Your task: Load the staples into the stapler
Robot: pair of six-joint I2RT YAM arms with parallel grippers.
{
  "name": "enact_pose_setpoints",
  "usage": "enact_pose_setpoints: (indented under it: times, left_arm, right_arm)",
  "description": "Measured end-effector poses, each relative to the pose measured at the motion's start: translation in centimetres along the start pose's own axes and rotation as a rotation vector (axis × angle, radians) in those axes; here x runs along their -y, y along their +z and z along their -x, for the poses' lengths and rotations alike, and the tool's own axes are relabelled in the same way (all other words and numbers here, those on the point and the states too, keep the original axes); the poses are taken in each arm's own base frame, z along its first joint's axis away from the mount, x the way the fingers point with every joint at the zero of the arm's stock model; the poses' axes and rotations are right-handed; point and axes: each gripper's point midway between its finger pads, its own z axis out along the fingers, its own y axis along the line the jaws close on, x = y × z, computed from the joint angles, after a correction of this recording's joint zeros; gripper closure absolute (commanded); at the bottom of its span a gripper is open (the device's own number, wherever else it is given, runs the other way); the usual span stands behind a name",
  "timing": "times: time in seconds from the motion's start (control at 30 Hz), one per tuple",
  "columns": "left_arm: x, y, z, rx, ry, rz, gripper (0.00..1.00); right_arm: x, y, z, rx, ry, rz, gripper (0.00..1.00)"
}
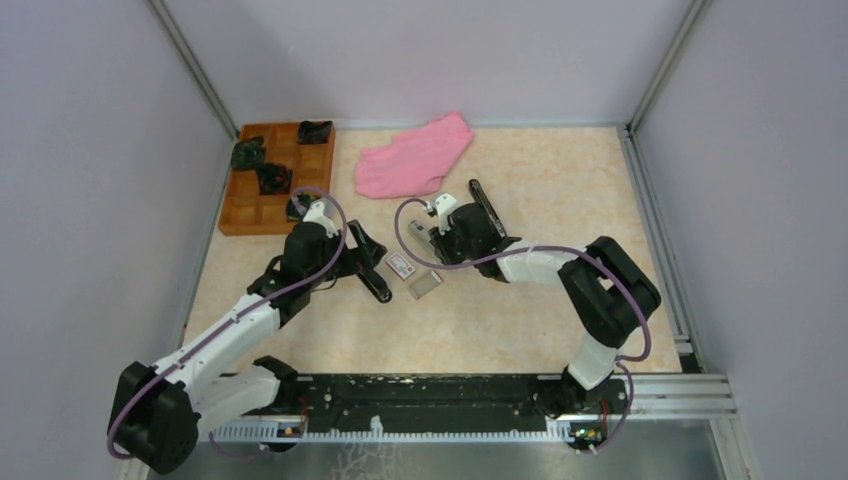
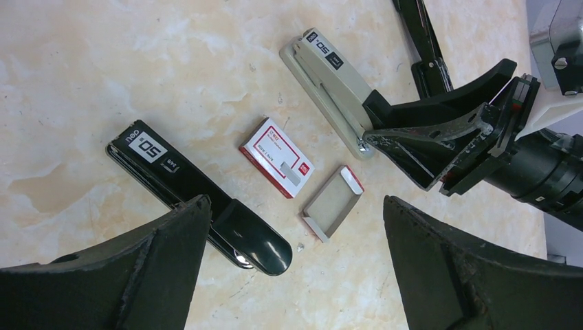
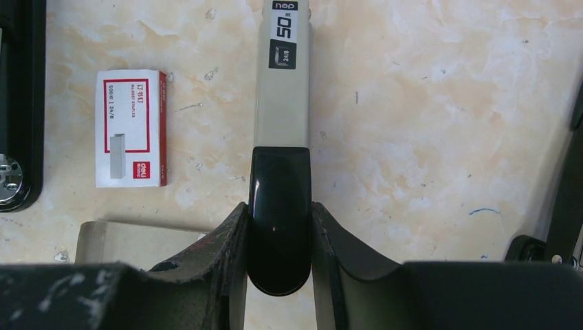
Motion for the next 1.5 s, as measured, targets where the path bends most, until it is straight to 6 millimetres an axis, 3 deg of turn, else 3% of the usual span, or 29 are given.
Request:
enact_pose_setpoints:
  times: [0.33, 0.7, 0.87, 1.07, 1.17, 1.3, 1.5]
  left_arm:
    - [-0.1, 0.1, -0.3, -0.016, -0.001, 0.001, 0.0]
    - [-0.2, 0.1, -0.4, -0.023, -0.008, 0.005, 0.0]
    - [-0.4, -0.2, 0.4, -0.014, -0.021, 0.024, 0.0]
    - [-1.0, -1.0, 1.9, 0.024, -0.055, 0.048, 0.0]
    - [-1.4, -1.3, 2.2, 0.029, -0.066, 0.063, 0.0]
    - [-1.7, -1.6, 2.2, 0.029, -0.073, 0.073, 0.0]
    - [-1.7, -1.8, 2.2, 0.028, -0.075, 0.073, 0.0]
  right_arm:
    - [0.2, 0.8, -0.6, -0.007, 0.02, -0.017, 1.0]
    - [0.1, 1.3, 0.2, -0.012, 0.033, -0.022, 1.0]
    - [-0.2, 2.4, 2.0, -0.015, 0.05, -0.01, 1.0]
    - [-2.1, 5.8, 4.6, 0.01, 0.059, 0.03, 0.96]
    - [-3.5, 7.3, 6.0, 0.032, 0.063, 0.062, 0.89]
    - [-5.3, 8.7, 7.3, 0.051, 0.065, 0.095, 0.63]
    - [-6.9, 8.9, 8.4, 0.063, 0.076, 0.135, 0.41]
